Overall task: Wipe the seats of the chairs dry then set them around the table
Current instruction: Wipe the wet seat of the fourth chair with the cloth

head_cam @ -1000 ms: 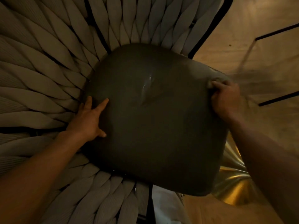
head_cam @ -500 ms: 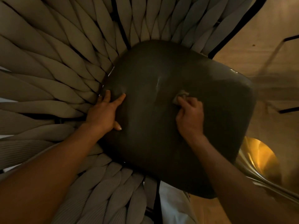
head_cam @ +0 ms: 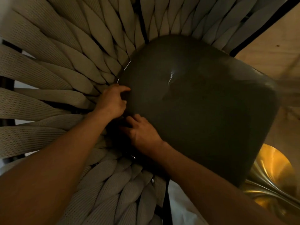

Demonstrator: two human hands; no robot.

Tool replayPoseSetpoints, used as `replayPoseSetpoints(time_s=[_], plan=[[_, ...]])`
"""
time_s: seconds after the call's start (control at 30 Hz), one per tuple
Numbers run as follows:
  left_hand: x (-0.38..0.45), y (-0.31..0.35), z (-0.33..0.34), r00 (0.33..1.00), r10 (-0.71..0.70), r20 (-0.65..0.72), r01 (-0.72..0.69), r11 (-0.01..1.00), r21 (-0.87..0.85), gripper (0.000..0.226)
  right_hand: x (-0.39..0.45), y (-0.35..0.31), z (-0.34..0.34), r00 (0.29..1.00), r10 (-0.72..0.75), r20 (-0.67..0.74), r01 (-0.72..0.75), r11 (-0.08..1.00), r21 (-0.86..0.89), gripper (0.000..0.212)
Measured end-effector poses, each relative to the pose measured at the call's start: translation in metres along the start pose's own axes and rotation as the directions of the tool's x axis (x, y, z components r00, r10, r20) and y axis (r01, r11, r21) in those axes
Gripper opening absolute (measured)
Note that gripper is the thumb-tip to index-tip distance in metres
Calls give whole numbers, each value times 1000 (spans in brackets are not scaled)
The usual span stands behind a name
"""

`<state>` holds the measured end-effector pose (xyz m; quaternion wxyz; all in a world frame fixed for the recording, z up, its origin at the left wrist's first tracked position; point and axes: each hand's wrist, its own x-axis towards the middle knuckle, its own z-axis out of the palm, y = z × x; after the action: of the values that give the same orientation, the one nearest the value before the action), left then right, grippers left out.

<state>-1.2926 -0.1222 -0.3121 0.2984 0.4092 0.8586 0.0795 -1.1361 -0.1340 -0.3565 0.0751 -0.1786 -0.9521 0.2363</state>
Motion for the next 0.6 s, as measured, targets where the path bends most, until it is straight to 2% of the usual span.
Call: replayPoseSetpoints(time_s=[0.1, 0.27, 0.37, 0.47, 0.6], plan=[[-1, 0, -1, 998, -15, 55, 15, 1000, -11, 61, -7, 39, -21, 995, 97, -25, -98, 994, -58, 44], [-12, 6, -1, 960, -65, 271, 43, 995, 86, 116, -36, 109, -66, 952, 286, -105, -298, 946, -124, 50], [-14, 4, 5, 955, -77, 287, 40, 990, 133, 130, -58, 148, -97, 912, 366, -187, -396, 903, -166, 50], [-12, 3, 12, 959, -83, 272, 35, 983, 177, 132, -89, 187, -129, 807, 538, -244, -579, 803, -144, 49], [-10, 3, 17, 966, -82, 247, 28, 976, 216, 132, -130, 243, -165, 576, 755, -312, -803, 594, -47, 43]])
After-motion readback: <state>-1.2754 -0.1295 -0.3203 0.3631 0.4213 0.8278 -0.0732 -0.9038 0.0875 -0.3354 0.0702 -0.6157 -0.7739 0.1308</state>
